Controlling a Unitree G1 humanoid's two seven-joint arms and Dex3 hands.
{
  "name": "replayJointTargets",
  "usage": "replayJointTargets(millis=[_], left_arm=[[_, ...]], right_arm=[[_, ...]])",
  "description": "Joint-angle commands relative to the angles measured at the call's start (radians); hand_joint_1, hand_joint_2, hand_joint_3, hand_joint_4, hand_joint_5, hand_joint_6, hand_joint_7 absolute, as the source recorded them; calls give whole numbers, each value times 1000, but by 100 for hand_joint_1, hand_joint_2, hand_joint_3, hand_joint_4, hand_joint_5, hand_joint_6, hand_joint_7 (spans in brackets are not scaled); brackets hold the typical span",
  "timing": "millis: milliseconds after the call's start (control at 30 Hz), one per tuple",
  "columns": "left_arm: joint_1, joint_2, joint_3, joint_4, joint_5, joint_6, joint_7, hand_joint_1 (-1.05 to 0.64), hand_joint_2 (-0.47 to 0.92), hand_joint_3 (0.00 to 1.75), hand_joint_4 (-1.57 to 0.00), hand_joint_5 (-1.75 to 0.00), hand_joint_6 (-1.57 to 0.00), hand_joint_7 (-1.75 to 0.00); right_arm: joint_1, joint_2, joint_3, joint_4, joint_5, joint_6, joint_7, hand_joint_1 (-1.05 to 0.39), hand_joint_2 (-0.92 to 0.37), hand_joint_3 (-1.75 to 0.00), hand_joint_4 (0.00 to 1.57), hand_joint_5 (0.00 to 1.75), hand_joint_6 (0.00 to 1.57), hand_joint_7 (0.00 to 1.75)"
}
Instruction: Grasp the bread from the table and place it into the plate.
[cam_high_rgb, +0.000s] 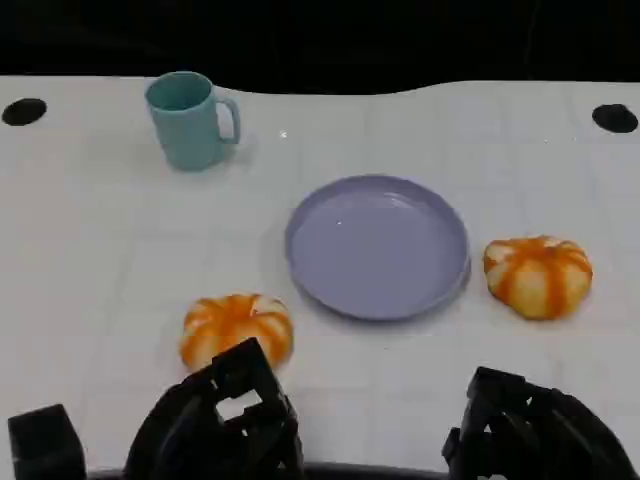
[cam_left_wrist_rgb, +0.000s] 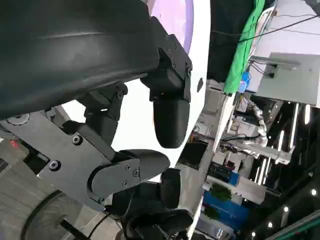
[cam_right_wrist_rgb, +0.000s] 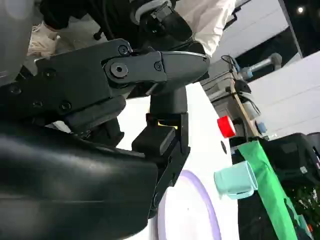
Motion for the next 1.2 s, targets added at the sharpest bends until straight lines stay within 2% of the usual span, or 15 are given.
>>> replayJointTargets(millis=[33, 667, 967, 1067, 1100, 1167, 1200], left_arm=[[3, 7, 8, 1, 3, -9, -1, -36, 44, 90, -76, -175, -54, -175], [0, 7, 11, 2, -2, -3, -3, -37, 42, 93, -76, -175, -54, -175], [0, -4, 23, 9, -5, -33, -1, -32, 44, 91, -75, -175, -51, -175], [-3, -5, 33, -4, 10, -43, 21, -37, 70, 42, -64, -175, -41, -175], [-6, -5, 36, -7, 21, -52, 30, -43, 80, 26, -57, -175, -39, -166], [-16, -3, 44, -8, 47, -79, 52, -47, 87, 13, -51, -175, -39, -156], [-22, -1, 47, -7, 60, -92, 61, -51, 90, 9, -45, -175, -39, -145]], right_arm=[[1, -8, -6, -5, 11, 14, -2, -69, -92, -27, 84, 159, 76, 131], [-1, -6, -4, 1, 2, 2, 2, -69, -92, -27, 85, 158, 77, 131], [-2, 0, 0, 4, -7, -7, -4, -69, -92, -27, 85, 158, 78, 131], [-8, 3, 1, 6, -8, 1, -11, -69, -92, -27, 85, 158, 77, 131], [-10, 4, 1, 8, -9, 0, -11, -69, -92, -27, 85, 158, 77, 131], [-14, 6, 2, 12, -11, -1, -10, -69, -92, -28, 85, 158, 76, 132], [-16, 6, 4, 12, -12, -1, -11, -69, -92, -27, 85, 158, 77, 132]])
